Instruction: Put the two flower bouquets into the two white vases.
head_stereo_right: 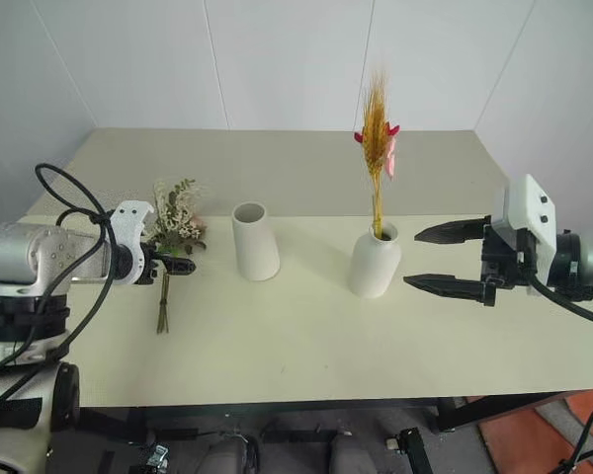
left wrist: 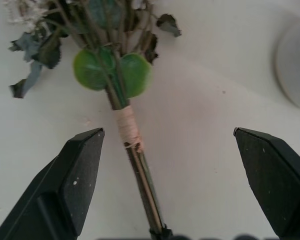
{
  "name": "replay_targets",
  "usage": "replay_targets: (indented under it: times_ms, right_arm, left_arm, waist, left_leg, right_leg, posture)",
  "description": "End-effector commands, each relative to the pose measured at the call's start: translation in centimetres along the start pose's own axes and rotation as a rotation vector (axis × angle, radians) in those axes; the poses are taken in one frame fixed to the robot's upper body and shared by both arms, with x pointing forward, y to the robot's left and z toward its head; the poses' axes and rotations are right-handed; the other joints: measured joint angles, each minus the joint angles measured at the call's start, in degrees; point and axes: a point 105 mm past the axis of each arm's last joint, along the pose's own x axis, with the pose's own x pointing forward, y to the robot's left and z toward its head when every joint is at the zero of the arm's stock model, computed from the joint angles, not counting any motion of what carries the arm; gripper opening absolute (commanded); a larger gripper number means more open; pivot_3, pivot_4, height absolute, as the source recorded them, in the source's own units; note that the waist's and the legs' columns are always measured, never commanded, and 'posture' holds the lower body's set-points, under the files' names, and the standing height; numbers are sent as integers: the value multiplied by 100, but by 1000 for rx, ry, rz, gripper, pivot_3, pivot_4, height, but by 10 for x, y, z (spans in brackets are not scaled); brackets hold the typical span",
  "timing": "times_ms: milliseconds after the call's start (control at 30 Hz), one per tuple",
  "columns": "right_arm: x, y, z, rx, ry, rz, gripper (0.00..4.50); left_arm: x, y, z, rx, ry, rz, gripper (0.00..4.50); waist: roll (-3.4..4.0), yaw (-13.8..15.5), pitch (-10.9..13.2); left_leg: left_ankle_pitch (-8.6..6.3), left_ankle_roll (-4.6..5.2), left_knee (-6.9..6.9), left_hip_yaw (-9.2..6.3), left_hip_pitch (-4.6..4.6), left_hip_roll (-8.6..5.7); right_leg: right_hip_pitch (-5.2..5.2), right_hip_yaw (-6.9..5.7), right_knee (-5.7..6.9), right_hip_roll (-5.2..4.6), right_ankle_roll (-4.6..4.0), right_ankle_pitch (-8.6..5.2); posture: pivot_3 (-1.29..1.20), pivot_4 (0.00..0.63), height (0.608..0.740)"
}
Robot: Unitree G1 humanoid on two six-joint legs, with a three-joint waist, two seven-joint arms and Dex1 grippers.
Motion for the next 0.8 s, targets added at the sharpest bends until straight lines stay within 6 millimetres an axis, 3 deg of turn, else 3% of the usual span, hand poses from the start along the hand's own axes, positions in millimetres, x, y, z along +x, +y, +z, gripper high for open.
replay_targets:
  times_ms: [33, 167, 200, 300, 633, 667, 800]
  right_arm:
    - [-8, -1, 16, -48, -13, -22, 3733]
    - [-9, 0, 15, -48, -1, -28, 3733]
    - [-9, 0, 15, -48, -1, -32, 3754]
    - [-13, 0, 16, -48, 5, -42, 3760]
    - [-20, 3, 15, -43, -6, -63, 3760]
    - [-21, 2, 15, -42, -5, -68, 3760]
    - [-22, 3, 13, -36, -1, -81, 3760]
  left_arm:
    - [3, 7, 11, -20, 3, 48, 4500]
    - [15, 13, 15, -81, 31, 43, 4500]
    - [20, 14, 15, -84, 34, 42, 4320]
    - [29, 12, 14, -79, 52, 28, 3597]
    - [41, 7, 15, -64, 53, 13, 317]
    - [41, 9, 15, -69, 46, 23, 119]
    - [38, 27, 33, -85, -100, 119, 119]
  waist:
    - [0, 2, 0]
    - [0, 10, 0]
    - [-1, 8, 0]
    - [-1, 11, 0]
    - [-1, 13, 0]
    - [-1, 17, 0]
    - [-2, 15, 1]
  left_leg:
    - [0, 0, 0, 0, 0, 0]
    - [0, 0, -1, -1, -1, -1]
    - [0, 0, -1, -1, -2, -1]
    - [-1, -1, -1, 0, -4, -3]
    - [-1, -2, 0, 0, -5, -4]
    - [-1, -2, 0, 0, -5, -5]
    - [-1, -2, 1, -1, -2, -6]
  right_leg:
    - [1, 0, 0, -1, 0, 0]
    - [0, -2, -1, -1, 0, 0]
    - [0, -2, -2, -2, 0, 0]
    - [-2, -2, -3, -3, -1, 0]
    - [-1, -3, -2, -4, 0, 0]
    - [-1, -3, -2, -5, 0, 0]
    - [2, -3, 0, -6, 1, 0]
  posture:
    - [0, 150, 740]
    - [0, 150, 740]
    - [0, 150, 740]
    - [0, 150, 740]
    - [0, 150, 740]
    - [0, 150, 740]
    - [0, 150, 740]
